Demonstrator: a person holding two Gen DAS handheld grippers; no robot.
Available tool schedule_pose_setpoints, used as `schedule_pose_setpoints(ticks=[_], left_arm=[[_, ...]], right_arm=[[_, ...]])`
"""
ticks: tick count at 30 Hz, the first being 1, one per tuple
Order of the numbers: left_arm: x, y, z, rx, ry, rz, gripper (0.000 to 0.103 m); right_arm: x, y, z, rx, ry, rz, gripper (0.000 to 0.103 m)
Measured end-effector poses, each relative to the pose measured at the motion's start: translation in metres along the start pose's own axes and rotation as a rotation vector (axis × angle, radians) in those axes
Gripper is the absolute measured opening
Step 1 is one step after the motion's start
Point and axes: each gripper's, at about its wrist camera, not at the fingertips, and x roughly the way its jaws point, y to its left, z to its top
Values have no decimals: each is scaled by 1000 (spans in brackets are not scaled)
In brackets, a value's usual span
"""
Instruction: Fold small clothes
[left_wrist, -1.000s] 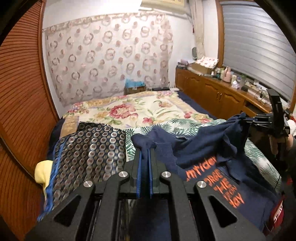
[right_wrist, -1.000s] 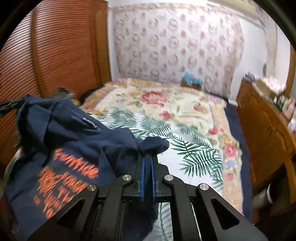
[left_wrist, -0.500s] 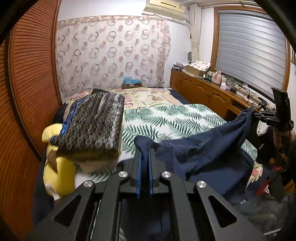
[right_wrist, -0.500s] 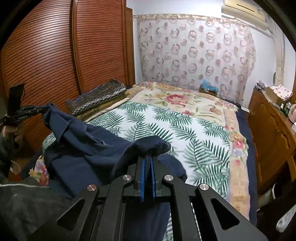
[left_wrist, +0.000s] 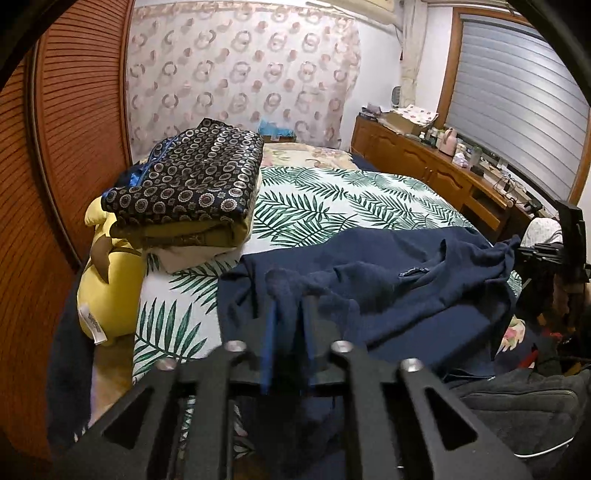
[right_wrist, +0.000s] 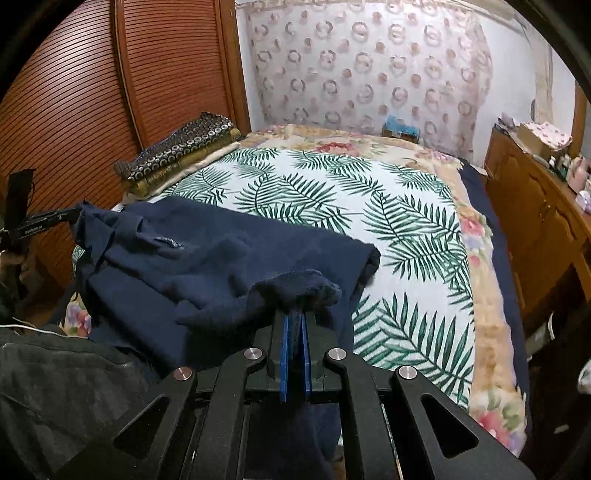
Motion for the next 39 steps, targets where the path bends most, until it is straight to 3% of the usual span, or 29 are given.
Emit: schedule_pose_setpoints(ticks=[5, 6, 21, 26, 28, 29, 39], left_arm=[[3, 4, 1, 12, -7, 19, 71], [3, 5, 1, 11, -7, 22, 74], [20, 30, 27, -43, -52, 70, 75], [44, 51, 45, -68, -43, 85, 75], [56, 54, 50, -55, -21, 92, 75], [62, 55, 52, -46, -7, 90, 75], [110, 45, 43, -4, 124, 56, 75]], right_arm=[[-2, 6, 5, -10, 1, -4, 6], [1, 6, 6, -9, 0, -4, 6], [-27, 18, 28, -90, -102, -33, 9], [-29, 8, 41, -76, -152, -53, 25], [-21, 2, 44, -69, -150, -53, 41], [-15, -2, 44, -62, -144, -53, 42], [65, -28, 55, 6, -33, -72, 43]])
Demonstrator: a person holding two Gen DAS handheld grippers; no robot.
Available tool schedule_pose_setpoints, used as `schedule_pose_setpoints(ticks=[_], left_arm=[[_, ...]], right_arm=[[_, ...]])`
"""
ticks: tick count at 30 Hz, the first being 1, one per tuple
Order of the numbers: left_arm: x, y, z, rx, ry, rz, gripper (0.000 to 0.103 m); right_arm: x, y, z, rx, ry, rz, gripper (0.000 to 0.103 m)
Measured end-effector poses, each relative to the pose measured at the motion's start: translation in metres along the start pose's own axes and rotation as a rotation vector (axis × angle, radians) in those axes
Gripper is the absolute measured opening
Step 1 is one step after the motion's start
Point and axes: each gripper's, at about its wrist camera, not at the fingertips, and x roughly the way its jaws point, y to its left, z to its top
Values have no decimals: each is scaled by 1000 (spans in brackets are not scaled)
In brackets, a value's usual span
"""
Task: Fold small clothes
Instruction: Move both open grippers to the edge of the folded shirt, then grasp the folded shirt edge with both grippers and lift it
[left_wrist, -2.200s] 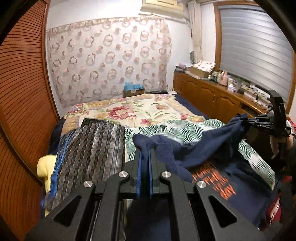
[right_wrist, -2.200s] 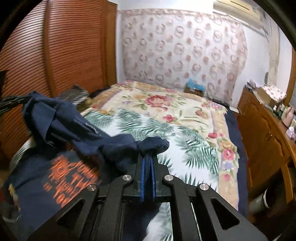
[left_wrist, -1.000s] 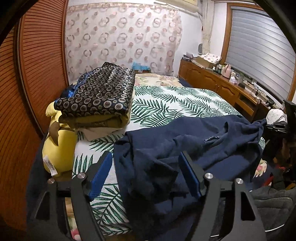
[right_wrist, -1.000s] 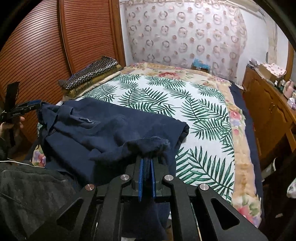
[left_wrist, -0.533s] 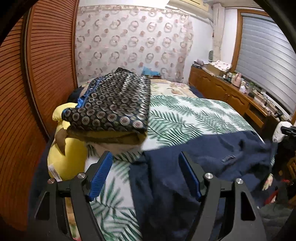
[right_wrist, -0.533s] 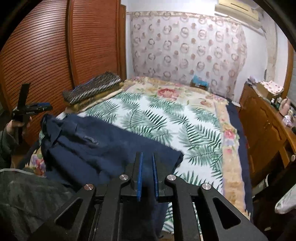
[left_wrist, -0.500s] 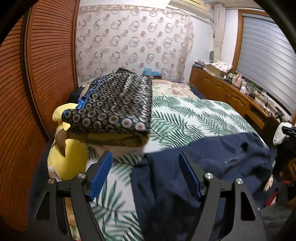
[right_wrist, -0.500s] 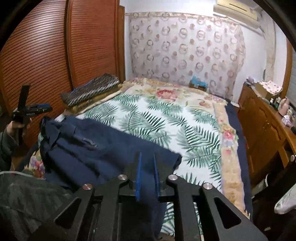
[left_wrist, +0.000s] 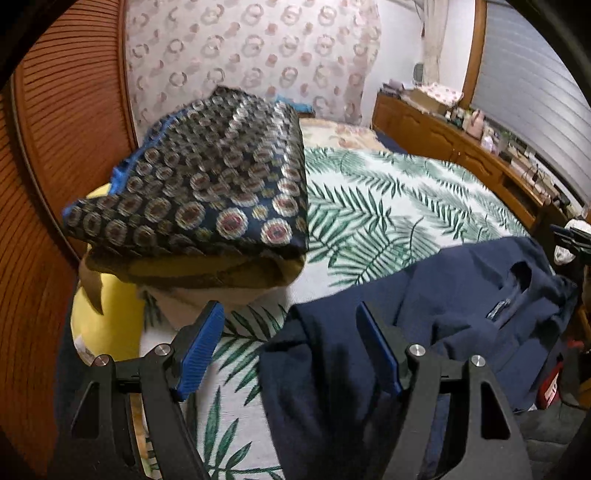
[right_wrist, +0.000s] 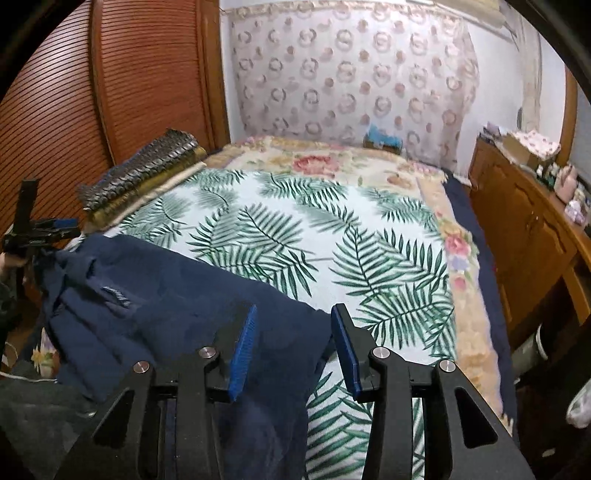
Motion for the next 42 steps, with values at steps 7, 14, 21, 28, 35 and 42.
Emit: schedule_pose_setpoints(ticks=[7, 14, 21, 28, 35, 42], left_arm=[[19, 4, -15, -33, 65, -27, 75], [19, 8, -18, -46, 67, -49, 75], [21, 10, -10, -57, 84, -115, 64], [24, 4, -6, -34, 97, -124, 56], [27, -1, -4, -19, 99, -142, 27], [21, 0, -5, -23, 90, -180, 9]], right_arm=[[36, -9, 3, 32, 57, -9, 43], [60, -15, 0, 57, 99, -19, 44], [75, -20, -4, 61, 133, -41, 53], [79, -25, -4, 73, 140, -49, 63], [80, -25, -4, 68, 142, -43, 64], [79, -13, -5, 28, 133, -2, 49]])
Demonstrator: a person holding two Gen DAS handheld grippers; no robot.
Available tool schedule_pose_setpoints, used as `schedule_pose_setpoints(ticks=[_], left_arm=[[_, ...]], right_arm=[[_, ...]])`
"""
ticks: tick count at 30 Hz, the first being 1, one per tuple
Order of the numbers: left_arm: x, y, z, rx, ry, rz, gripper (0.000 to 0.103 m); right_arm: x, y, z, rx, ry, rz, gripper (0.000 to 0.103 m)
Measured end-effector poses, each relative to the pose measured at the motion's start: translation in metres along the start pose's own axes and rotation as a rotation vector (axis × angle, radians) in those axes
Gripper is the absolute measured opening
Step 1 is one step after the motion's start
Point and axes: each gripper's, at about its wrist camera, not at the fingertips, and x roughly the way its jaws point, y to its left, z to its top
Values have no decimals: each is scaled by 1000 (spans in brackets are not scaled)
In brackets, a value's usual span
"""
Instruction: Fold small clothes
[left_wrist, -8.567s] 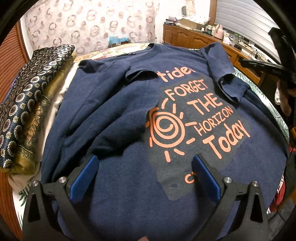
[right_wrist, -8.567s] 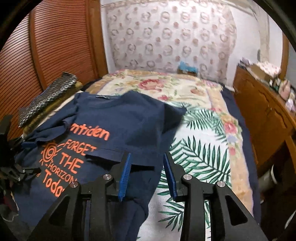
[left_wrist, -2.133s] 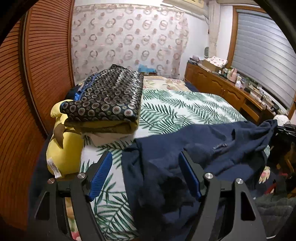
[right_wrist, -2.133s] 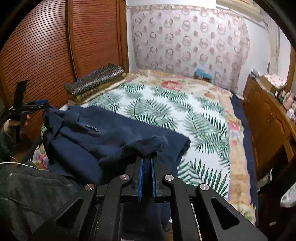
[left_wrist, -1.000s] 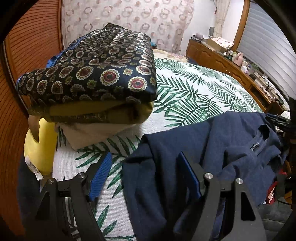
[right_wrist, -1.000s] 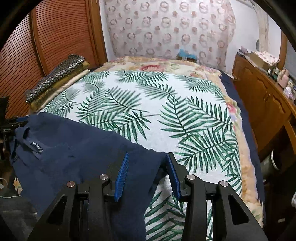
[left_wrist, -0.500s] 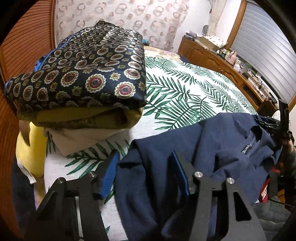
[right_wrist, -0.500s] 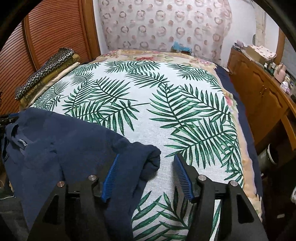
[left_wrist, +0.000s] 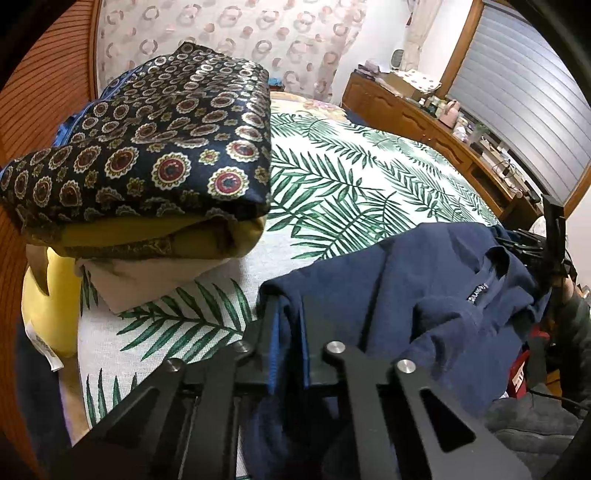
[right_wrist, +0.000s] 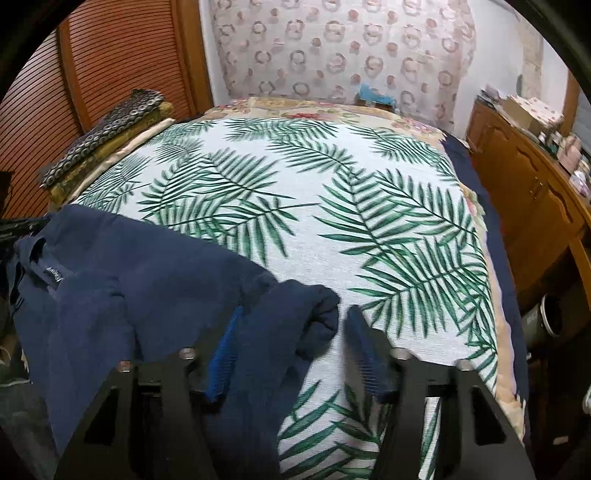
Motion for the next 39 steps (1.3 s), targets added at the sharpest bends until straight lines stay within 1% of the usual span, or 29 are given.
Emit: schedule_pose_setpoints(ticks=[2, 3, 4, 6, 8, 11, 12, 13, 16, 19, 23, 26, 31, 33, 39], left_arm=[[-4, -4, 0, 5, -15, 6, 7], [-8, -7, 0, 8, -31, 10, 7], [-15, -10, 0, 10, -55, 9, 7], [-28, -17, 1, 13, -97, -2, 7], [-45, -26, 1, 20, -149, -12, 7], [-77, -38, 2, 29, -234, -30, 7], [-89, -41, 2, 29, -268, -34, 7], [-105, -44, 2, 28, -320, -30, 7], [-133, -49, 7, 46, -398, -6, 7], [-147, -58, 14, 79, -440, 19, 7], [-148, -61, 12, 82, -460, 12, 7], [-157, -64, 7, 79, -488, 0, 6], [-192, -76, 5, 81, -572, -24, 6], [-206, -80, 10, 89, -606, -29, 6], [-250, -97, 32, 130, -698, -78, 6]], right_arm=[[-1, 4, 0, -8, 0, 12, 38], [-2, 5, -1, -8, -2, 27, 24], [-3, 6, -1, -3, -2, 34, 20], [-10, 8, -2, 6, -18, 31, 17], [-23, 9, -2, 17, -53, 43, 16], [-57, 11, -3, 44, -131, 74, 15], [-72, 13, -5, 47, -161, 72, 14], [-86, 15, -6, 44, -187, 68, 14], [-127, 20, -11, 40, -268, 62, 14], [-158, 19, -16, 42, -321, 61, 14], [-179, 22, -21, 28, -347, 42, 14], [-193, 27, -28, 17, -371, 37, 13], [-235, 36, -41, -2, -445, 25, 13], [-249, 40, -43, -6, -479, 22, 13], [-306, 46, -47, -18, -610, 26, 13]])
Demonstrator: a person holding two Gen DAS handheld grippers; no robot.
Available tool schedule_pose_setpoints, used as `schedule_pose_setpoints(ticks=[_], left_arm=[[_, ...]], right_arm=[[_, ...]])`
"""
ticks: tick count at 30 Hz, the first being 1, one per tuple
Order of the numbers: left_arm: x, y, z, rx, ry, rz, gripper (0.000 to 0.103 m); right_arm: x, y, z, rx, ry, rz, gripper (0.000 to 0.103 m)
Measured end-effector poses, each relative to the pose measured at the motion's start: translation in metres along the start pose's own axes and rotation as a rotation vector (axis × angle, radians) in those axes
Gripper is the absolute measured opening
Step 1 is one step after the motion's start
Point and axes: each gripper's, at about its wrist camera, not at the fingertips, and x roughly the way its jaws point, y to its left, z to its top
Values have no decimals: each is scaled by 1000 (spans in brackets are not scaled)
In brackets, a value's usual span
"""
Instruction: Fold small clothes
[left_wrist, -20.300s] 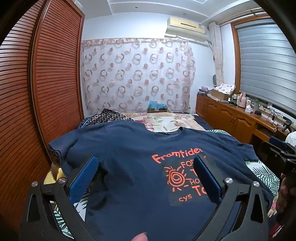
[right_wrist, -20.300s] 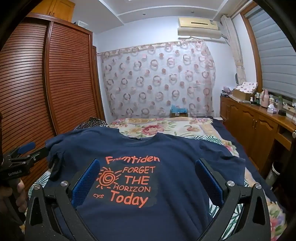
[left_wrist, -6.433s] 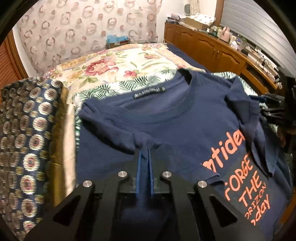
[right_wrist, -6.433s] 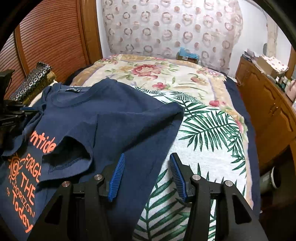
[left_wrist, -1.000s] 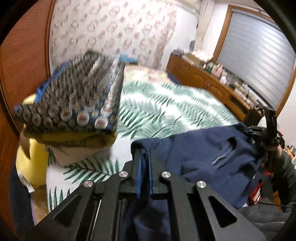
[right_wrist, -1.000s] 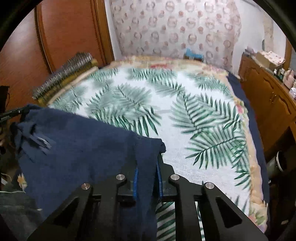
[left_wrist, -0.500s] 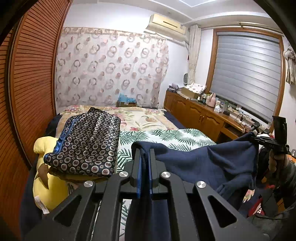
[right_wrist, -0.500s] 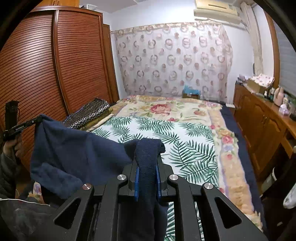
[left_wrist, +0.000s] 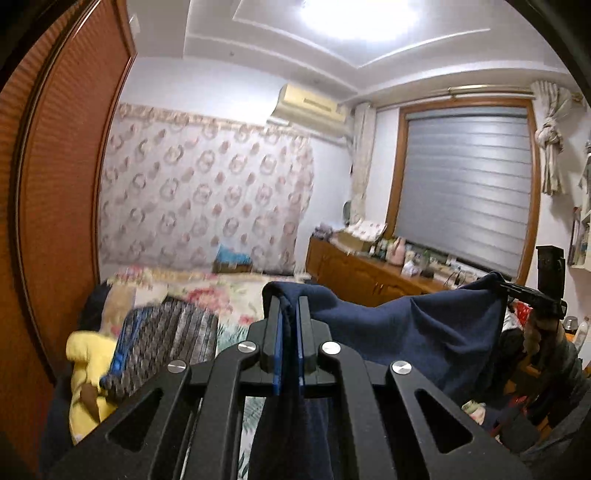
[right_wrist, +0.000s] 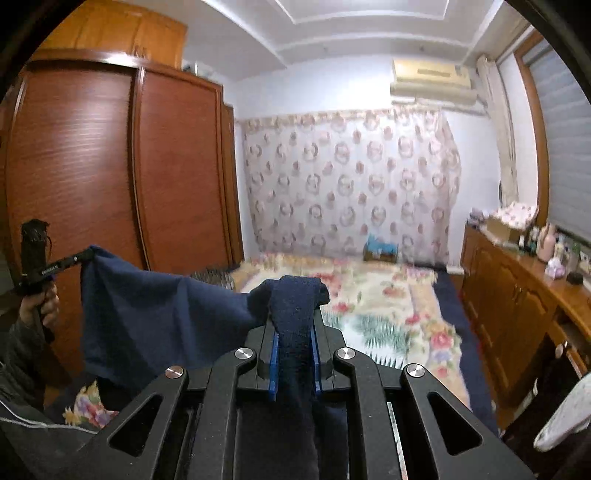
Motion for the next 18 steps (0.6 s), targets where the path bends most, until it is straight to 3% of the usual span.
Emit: schedule_pose_setpoints(ticks=[6, 11, 14, 18], left_arm=[[-8, -8, 31, 52, -69, 5, 6], [14, -4, 43, 78, -62, 36, 6], [49, 5, 41, 78, -14, 57, 7], [126, 22, 23, 99, 75, 110, 7]], right_arm=[[-39, 7, 20, -49, -104, -33, 13], [-42, 8, 23, -78, -132, -61, 13], [-11, 1, 19, -81, -91, -74, 13], [71, -21, 18, -81, 11, -108, 13]])
